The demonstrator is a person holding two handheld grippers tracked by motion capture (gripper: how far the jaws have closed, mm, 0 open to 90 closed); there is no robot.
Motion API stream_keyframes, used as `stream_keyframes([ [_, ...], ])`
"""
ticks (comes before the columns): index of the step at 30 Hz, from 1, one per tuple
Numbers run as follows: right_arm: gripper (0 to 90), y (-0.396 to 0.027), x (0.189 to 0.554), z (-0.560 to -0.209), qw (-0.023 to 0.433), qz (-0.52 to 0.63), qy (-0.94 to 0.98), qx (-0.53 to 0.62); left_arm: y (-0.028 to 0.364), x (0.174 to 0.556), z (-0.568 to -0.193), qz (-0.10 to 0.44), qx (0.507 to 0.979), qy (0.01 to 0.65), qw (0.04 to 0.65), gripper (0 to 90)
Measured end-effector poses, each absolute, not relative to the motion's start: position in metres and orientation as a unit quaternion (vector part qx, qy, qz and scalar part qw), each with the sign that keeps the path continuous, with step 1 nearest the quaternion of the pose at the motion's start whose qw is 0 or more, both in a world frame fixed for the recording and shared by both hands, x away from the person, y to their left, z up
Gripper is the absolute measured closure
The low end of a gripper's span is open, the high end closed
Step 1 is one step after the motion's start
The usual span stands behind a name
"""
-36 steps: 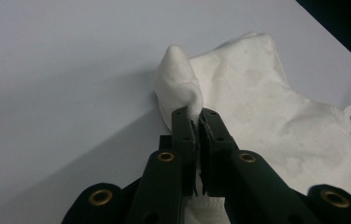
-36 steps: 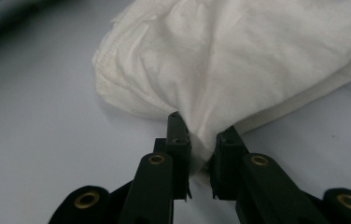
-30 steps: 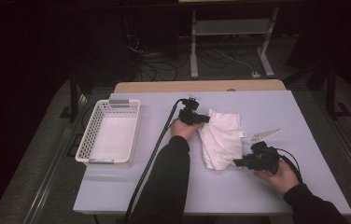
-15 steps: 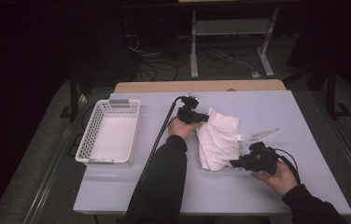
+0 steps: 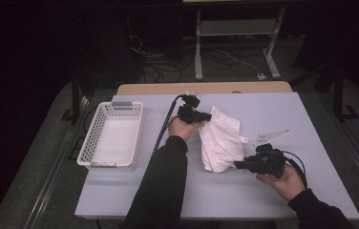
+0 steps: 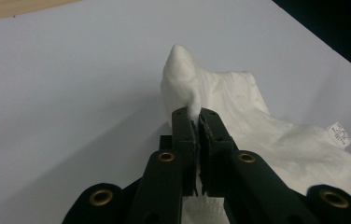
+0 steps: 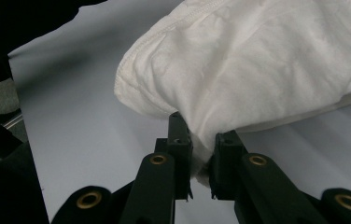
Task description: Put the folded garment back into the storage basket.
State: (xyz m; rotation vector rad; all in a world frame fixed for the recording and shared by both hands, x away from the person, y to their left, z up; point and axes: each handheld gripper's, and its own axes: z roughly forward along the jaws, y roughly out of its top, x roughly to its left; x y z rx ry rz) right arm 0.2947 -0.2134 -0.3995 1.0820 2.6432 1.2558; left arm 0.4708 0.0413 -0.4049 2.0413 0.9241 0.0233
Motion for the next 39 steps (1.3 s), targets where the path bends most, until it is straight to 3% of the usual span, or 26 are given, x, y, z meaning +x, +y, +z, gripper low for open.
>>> stream_keyframes([
  [18,79.4,-0.198,0.288,-0.376,0.029,0.420,0.847,0.326,0.053,0.465,-0.378,0.022,0.815,0.364,0.451,85.4],
  [39,79.4,-0.158,0.293,-0.340,0.036,0.445,0.849,0.283,0.099,0.457,-0.332,0.063,0.811,0.366,0.452,85.4],
])
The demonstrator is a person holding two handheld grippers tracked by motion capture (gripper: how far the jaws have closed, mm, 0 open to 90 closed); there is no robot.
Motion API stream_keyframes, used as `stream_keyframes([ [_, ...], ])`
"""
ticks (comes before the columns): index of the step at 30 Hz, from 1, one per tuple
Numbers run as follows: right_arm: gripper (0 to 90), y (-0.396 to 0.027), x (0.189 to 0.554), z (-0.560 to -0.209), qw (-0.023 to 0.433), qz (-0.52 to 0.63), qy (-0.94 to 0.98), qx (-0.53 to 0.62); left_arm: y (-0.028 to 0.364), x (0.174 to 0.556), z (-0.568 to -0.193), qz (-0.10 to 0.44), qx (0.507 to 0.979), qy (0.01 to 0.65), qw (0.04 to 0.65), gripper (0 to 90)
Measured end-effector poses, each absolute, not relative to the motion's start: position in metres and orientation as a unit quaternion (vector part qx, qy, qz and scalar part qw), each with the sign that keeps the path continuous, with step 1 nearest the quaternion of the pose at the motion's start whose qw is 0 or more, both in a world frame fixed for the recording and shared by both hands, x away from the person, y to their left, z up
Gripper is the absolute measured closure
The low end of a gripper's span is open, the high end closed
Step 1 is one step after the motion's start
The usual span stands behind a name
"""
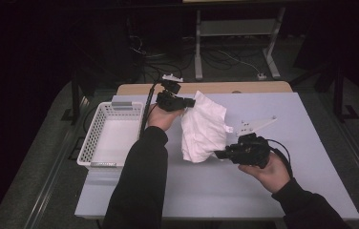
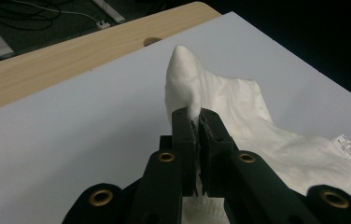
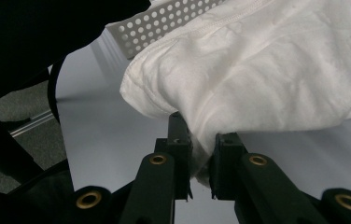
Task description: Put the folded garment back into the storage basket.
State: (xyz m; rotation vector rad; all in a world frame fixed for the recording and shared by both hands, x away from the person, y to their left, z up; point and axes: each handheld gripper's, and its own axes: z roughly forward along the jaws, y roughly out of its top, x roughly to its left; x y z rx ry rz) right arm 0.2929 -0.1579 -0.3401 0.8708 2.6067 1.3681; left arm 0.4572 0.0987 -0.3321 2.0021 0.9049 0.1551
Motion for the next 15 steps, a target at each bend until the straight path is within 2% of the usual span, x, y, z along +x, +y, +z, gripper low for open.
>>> stream_keyframes([
  [15,79.3,-0.132,0.301,-0.325,0.033,0.464,0.846,0.262,0.131,0.452,-0.311,0.086,0.798,0.381,0.459,85.4],
])
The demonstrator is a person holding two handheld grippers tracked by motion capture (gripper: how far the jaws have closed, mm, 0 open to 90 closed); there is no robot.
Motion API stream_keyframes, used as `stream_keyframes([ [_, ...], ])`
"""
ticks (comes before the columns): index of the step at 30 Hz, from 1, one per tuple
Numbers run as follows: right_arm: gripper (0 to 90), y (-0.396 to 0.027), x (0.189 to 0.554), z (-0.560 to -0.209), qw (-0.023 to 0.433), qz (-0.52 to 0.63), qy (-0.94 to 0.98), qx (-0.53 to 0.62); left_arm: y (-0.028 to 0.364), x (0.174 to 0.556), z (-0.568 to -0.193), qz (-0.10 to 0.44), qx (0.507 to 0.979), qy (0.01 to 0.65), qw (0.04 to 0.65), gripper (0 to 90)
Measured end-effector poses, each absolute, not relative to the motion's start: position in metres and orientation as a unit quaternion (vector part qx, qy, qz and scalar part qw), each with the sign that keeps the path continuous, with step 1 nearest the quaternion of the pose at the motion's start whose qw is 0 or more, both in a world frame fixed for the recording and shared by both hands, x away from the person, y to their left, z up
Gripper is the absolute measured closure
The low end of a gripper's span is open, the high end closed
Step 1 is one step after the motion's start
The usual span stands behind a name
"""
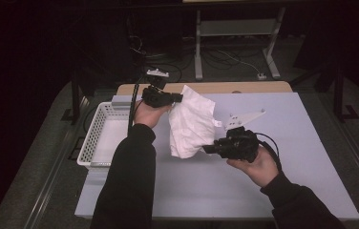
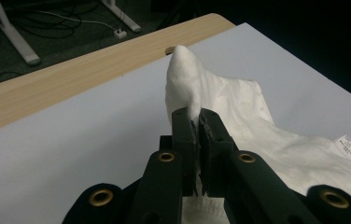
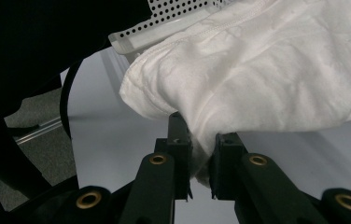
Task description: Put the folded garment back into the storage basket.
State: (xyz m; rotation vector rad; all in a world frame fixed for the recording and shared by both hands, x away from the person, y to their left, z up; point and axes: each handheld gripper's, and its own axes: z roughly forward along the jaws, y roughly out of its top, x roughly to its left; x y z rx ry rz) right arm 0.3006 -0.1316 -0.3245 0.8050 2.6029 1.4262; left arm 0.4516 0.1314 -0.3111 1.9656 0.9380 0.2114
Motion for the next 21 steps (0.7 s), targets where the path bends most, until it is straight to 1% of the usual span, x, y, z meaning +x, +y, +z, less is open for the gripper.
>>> stream_keyframes([
  [12,79.3,-0.109,0.307,-0.316,0.024,0.477,0.842,0.250,0.160,0.447,-0.295,0.106,0.785,0.394,0.466,85.3],
  [21,79.3,-0.093,0.311,-0.309,0.023,0.479,0.844,0.238,0.178,0.444,-0.287,0.117,0.787,0.395,0.460,85.4],
])
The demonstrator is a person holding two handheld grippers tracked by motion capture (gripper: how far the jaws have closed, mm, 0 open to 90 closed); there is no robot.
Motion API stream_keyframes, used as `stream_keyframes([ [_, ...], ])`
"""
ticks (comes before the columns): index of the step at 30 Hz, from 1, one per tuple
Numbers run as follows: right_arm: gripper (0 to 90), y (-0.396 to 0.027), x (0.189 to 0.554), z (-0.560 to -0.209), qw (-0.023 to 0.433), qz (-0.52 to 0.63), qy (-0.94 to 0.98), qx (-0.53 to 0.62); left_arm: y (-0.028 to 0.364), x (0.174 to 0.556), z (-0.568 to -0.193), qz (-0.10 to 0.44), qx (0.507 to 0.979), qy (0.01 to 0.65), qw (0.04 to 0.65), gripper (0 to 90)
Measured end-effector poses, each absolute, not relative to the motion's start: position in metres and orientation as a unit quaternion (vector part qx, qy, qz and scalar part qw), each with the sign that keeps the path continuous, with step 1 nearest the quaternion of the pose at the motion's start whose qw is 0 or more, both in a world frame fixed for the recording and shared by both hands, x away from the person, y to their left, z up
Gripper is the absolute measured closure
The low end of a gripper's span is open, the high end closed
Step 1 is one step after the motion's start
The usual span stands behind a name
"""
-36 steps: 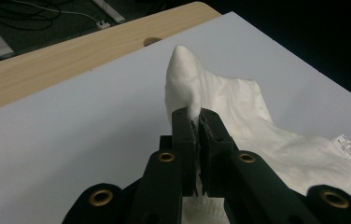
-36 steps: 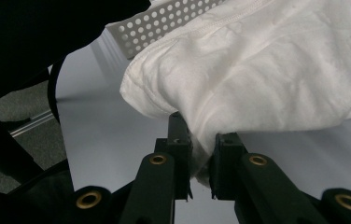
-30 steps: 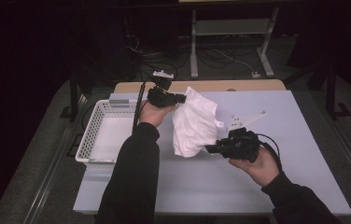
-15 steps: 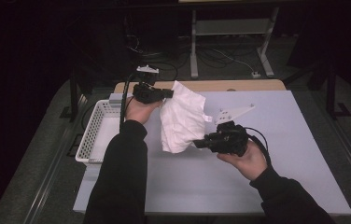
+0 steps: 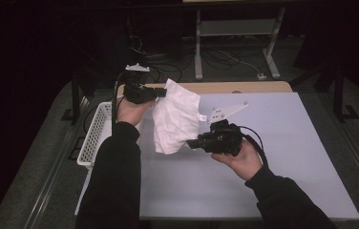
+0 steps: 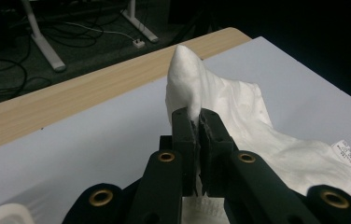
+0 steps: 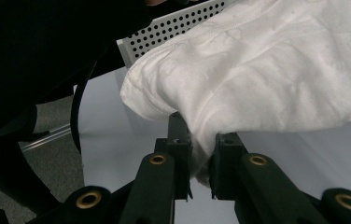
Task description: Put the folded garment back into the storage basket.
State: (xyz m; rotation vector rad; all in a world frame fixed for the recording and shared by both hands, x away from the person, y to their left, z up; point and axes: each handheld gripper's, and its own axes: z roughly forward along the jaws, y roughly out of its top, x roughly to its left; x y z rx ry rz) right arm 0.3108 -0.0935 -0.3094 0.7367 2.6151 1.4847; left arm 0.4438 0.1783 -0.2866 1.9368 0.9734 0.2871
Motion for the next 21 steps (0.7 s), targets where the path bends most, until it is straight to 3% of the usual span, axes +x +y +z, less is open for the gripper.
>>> stream_keyframes([
  [21,79.3,-0.054,0.323,-0.302,0.011,0.495,0.841,0.219,0.214,0.439,-0.270,0.140,0.775,0.413,0.458,85.3],
])
